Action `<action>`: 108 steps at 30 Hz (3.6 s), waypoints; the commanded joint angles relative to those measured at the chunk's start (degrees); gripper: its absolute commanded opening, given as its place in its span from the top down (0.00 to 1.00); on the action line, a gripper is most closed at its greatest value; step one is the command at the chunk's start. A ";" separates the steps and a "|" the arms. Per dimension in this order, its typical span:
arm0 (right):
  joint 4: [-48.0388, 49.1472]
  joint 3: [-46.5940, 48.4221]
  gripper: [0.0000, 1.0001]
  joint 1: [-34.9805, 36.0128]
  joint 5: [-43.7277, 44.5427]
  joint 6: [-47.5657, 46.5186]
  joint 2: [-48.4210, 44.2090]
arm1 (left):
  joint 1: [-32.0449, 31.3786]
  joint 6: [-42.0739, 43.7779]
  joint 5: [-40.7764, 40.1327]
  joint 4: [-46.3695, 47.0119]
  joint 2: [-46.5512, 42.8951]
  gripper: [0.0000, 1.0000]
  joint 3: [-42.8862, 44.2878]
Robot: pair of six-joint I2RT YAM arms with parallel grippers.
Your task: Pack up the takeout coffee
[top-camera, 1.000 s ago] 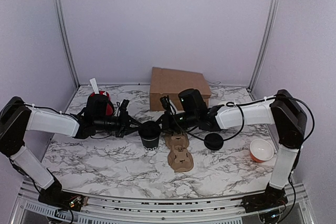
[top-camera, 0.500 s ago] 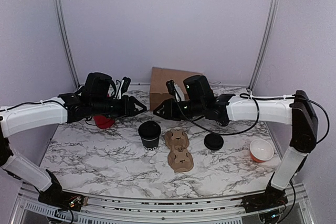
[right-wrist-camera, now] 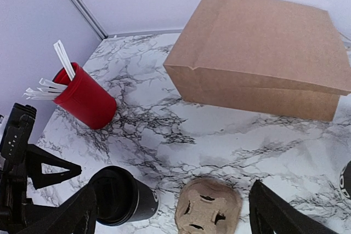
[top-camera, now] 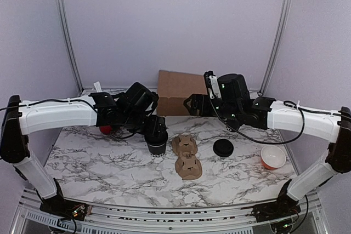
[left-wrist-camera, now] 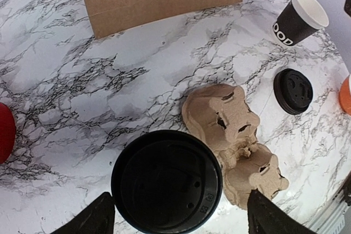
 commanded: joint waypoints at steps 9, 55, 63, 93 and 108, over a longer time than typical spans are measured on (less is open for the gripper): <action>-0.96 -1.26 0.07 -0.49 5.78 -2.07 -2.43 | -2.34 0.66 -7.03 -9.17 6.77 0.16 7.20; 1.86 -0.15 0.07 -0.50 8.25 -5.35 -0.88 | -3.77 -7.56 -12.76 -12.39 -8.59 0.36 -6.97; 2.22 2.76 0.07 -0.49 6.50 -6.37 2.77 | 1.88 -13.75 -15.92 -16.92 -20.97 0.37 -18.33; -0.16 2.71 0.06 -0.50 6.93 -8.18 1.29 | 32.48 -5.59 -13.84 -15.24 -30.07 0.07 -27.64; -2.21 2.98 0.05 -13.86 -3.86 -4.37 1.32 | 32.46 -0.30 -12.02 -17.27 -38.56 0.01 -18.15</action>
